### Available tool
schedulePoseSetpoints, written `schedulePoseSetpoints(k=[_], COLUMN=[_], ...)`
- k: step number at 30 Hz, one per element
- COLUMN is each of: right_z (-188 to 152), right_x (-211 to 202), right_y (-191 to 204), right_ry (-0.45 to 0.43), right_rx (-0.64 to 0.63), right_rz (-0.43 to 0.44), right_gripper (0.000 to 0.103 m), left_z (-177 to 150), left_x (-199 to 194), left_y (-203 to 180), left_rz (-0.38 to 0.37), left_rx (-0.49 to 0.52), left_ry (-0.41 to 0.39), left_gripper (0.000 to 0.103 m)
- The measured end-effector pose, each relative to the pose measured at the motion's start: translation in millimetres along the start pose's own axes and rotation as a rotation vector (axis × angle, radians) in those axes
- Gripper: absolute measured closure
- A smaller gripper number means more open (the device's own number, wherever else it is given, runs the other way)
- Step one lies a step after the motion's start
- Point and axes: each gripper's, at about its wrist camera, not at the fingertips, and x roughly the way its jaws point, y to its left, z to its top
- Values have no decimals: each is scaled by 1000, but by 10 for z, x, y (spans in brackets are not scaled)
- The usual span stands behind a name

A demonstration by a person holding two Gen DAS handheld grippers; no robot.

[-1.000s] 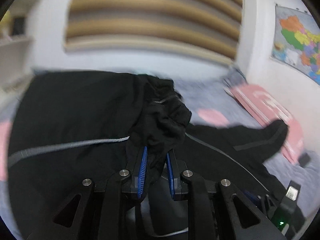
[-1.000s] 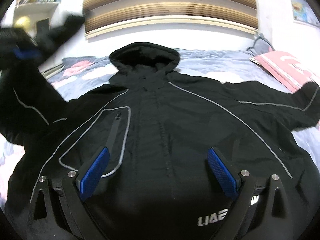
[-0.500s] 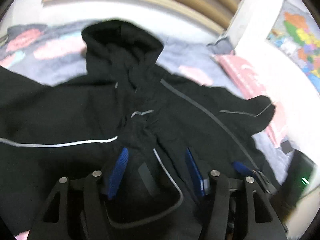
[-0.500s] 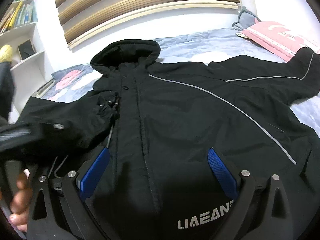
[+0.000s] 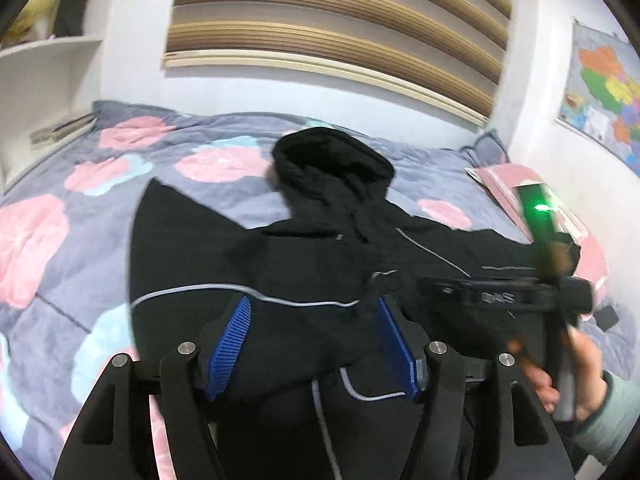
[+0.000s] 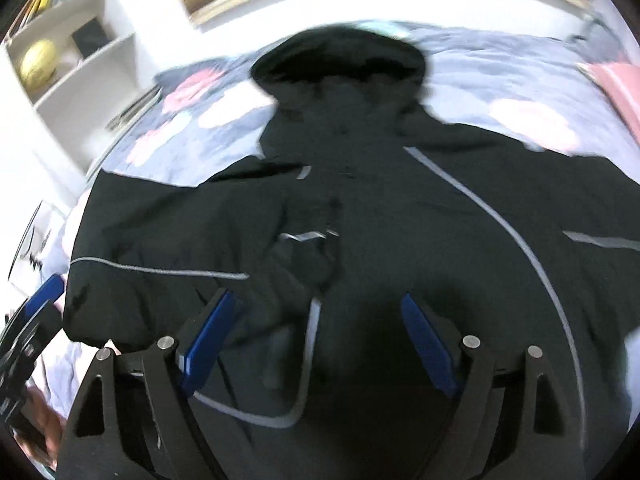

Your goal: Fold large clothes

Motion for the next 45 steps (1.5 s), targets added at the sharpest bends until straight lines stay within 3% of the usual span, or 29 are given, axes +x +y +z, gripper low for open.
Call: schedulePoseSetpoints(k=[5,7,11,16,21,28,31,34,36,39,43,45], right_z=[176,184,167,200,295,359,326,242,152,-14,4,2], right_x=[531,707,665,186,-374,-924,-903,-627,-433,-211,-263,-370], right_y=[90,140,273,242,-66,-857,-1222,-1528,-1662,-1751,-1790,-1779], right_ry=[51,71,13,-117,-192,-249,-219,-124,-68,-8,-18,-43], right_rx=[-12,-27,-102,-130,-110,-79,-47,-16,2,-1,2,8], right_rz=[-42,-44,-60,-75,-115,-299,-336,-337,-320,-321,-318,-301], right_gripper=[27,45,60,61,61,62,62,62,62,62,58,55], left_z=[-34,-47,-69,-25,143,325,259,44,-119,-246,-245,-220], left_x=[-103,-125,-73,-27,-17,418,822,1311,1574,1678,1631,1545], left_y=[321,458,636,692,474,-122,-283,-290,-255,-305,-476,-524], left_rz=[53,72,128,131,108,40,-18,-63,-38,0,66,63], left_rx=[-29,-49,-92,-133,-102,-6,-4,-65,-99,-52,36,50], left_ry=[-3,-1,2,6,-5,91,200,342,402,383,375,355], left_gripper=[37,37,37,37,37,37,37,37,37,37,36,36])
